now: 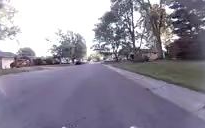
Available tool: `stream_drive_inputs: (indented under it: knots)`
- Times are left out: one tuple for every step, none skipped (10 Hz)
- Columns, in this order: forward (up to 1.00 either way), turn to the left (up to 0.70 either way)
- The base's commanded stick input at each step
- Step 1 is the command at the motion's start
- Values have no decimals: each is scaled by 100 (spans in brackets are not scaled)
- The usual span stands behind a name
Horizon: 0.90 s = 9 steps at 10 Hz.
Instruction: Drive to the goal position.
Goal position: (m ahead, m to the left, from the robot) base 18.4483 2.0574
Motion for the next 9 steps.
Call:
stream_drive_inputs:
  knots:
    - [100,2]
    - [100,2]
    - [100,2]
    - [100,2]
    - [100,1]
    - [100,1]
    - [100,2]
    - [100,0]
    - [100,2]
